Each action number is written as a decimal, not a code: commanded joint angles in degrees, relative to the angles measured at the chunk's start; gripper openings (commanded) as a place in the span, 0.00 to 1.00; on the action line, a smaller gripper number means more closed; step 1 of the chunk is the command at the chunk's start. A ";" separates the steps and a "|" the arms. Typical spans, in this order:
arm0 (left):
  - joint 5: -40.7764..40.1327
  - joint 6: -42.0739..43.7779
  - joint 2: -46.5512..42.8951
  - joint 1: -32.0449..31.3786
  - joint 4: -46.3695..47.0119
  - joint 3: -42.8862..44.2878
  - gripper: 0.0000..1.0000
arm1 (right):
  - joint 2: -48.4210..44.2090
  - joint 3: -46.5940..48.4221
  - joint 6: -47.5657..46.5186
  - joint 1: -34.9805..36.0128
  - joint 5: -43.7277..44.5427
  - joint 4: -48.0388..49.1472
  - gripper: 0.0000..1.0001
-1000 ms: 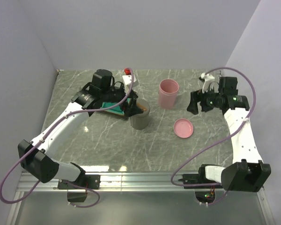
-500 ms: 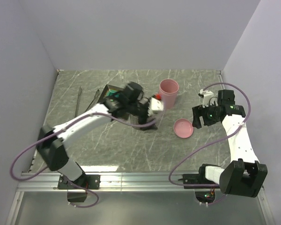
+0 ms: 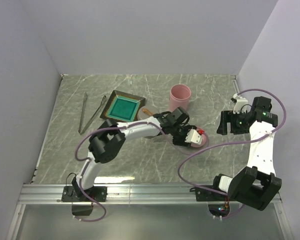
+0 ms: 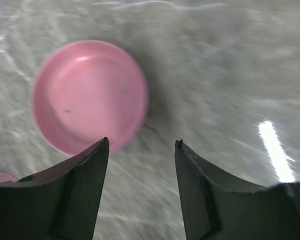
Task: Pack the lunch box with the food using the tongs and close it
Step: Pick up the lid of the lunch box with the left arm, then pass the lid of the lunch box from the left arm to the right, then put the lid back on the lunch box
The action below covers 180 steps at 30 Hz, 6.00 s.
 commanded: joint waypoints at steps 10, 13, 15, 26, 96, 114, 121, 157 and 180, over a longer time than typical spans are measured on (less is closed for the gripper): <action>-0.08 1.23 9.09 -0.25 1.15 10.68 0.50 | -1.15 3.29 -3.95 -4.94 -3.47 -3.82 0.86; -0.25 2.46 8.73 -0.69 0.71 9.10 0.49 | -0.53 3.91 -4.39 -5.64 -3.91 -4.08 0.86; -0.34 2.82 8.47 -1.30 0.27 8.57 0.49 | -0.18 3.99 -4.48 -5.91 -4.27 -4.17 0.86; 0.54 2.99 5.92 -2.71 -2.36 9.09 0.50 | -0.53 1.45 -5.01 -6.44 -5.32 -4.26 0.86; 23.14 -135.51 -35.30 28.66 94.84 -20.00 0.01 | -8.53 7.34 55.63 15.97 -24.22 63.49 0.96; 7.66 -153.27 -37.93 36.48 65.40 -19.21 0.00 | 5.00 15.59 67.77 33.54 -21.23 78.80 0.80; 7.57 -154.77 -38.82 38.07 67.59 -20.88 0.00 | 11.07 20.43 61.10 42.33 -17.54 73.18 0.77; 7.22 -155.13 -39.52 38.86 72.78 -23.42 0.00 | 16.17 24.82 59.16 49.81 -13.32 70.28 0.00; 7.76 -101.30 -43.03 46.33 20.07 -11.40 0.99 | 23.80 47.12 14.87 40.24 2.50 20.12 0.00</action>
